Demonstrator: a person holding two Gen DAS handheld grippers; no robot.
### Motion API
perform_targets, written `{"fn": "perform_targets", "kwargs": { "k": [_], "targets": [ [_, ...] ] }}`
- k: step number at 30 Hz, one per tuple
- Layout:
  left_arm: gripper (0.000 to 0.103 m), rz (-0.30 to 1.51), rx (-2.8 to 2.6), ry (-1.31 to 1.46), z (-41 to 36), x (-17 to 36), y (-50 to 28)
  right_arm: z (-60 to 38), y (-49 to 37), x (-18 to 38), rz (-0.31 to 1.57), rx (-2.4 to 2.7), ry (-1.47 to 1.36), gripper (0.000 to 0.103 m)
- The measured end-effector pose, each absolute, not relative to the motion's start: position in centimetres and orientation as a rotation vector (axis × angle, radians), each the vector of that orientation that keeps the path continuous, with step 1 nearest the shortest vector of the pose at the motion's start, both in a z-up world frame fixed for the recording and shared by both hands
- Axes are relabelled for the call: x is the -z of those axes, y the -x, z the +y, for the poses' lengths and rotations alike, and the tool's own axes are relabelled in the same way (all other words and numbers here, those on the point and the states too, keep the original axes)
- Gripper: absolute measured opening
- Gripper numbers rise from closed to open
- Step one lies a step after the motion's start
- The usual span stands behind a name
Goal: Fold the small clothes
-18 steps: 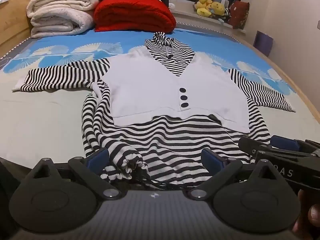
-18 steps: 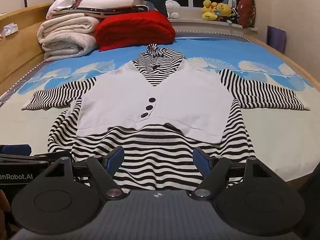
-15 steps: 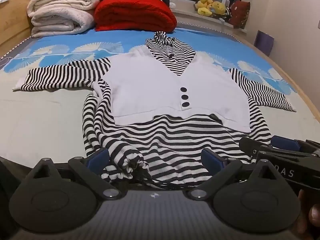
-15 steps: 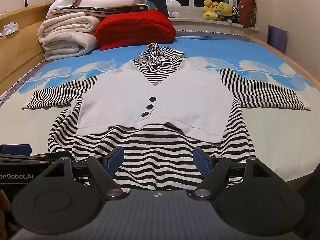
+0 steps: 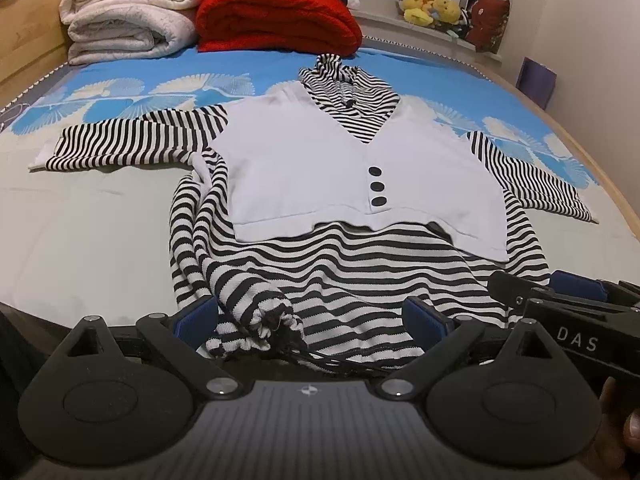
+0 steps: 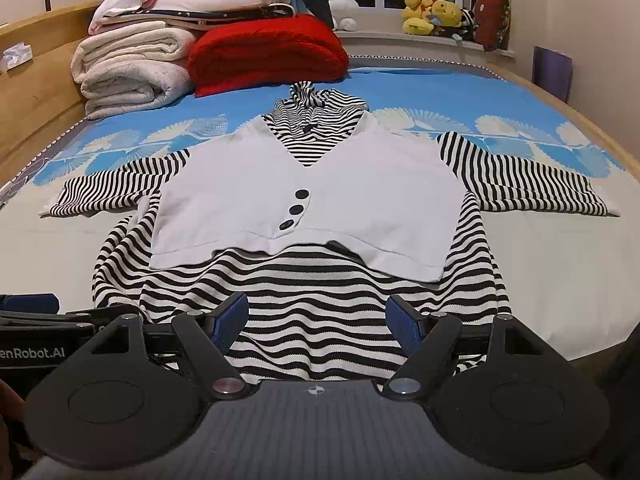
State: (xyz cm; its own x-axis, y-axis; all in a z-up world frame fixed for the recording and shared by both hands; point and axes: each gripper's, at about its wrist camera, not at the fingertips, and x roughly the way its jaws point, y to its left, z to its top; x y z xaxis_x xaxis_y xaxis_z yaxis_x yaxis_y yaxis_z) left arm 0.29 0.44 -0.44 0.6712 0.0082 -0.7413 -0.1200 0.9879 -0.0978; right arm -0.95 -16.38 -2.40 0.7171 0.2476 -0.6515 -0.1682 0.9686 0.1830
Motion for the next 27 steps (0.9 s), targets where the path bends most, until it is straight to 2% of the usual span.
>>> {"fn": "perform_targets", "kwargs": {
  "k": [27],
  "targets": [
    [0.100, 0.781, -0.049, 0.166, 0.17, 0.54, -0.18, -16.48, 0.94, 2.15, 0.738, -0.231, -0.117, 0.077]
  ]
}}
